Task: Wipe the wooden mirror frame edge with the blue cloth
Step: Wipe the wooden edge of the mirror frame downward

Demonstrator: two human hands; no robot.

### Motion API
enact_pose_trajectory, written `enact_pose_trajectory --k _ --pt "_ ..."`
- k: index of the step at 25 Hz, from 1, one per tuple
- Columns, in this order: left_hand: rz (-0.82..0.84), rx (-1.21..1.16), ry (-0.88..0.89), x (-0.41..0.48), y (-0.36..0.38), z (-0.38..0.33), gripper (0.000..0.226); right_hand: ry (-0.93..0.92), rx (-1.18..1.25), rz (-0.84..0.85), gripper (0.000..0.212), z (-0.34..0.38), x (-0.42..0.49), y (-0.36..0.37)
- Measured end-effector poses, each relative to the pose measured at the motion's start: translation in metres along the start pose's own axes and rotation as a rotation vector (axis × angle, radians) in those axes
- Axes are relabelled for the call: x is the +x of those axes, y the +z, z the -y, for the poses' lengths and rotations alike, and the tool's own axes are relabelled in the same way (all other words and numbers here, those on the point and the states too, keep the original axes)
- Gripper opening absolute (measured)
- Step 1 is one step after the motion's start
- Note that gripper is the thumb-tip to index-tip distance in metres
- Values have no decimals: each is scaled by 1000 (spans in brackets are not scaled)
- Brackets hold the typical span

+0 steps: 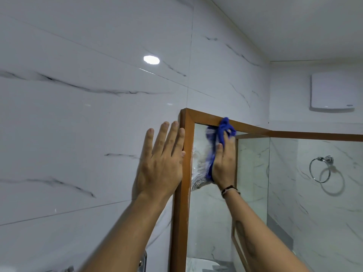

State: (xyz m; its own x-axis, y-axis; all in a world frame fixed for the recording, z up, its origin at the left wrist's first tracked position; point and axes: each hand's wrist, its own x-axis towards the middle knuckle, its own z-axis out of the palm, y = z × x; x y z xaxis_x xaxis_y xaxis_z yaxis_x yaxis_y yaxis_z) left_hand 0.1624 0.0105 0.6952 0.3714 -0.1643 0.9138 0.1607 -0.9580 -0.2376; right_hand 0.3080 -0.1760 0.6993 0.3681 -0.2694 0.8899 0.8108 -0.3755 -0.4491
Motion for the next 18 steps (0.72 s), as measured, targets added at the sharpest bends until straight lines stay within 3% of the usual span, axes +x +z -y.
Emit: enact_pose_trajectory --k 2,6,10,14,18 --pt "-9 -6 0 0 0 0 70 183 55 -56 51 -12 24 -10" --pt "-24 -20 3 0 2 -1 69 214 63 -78 54 -4 30 -8" --pt "-15 -18 7 0 -1 -1 69 51 82 -9 65 35 -12 12" --pt "-28 4 3 -2 1 -1 68 -275 -35 140 61 44 -36 21" --pt "4 12 24 -1 -3 -1 68 -326 -90 170 57 9 -97 12"
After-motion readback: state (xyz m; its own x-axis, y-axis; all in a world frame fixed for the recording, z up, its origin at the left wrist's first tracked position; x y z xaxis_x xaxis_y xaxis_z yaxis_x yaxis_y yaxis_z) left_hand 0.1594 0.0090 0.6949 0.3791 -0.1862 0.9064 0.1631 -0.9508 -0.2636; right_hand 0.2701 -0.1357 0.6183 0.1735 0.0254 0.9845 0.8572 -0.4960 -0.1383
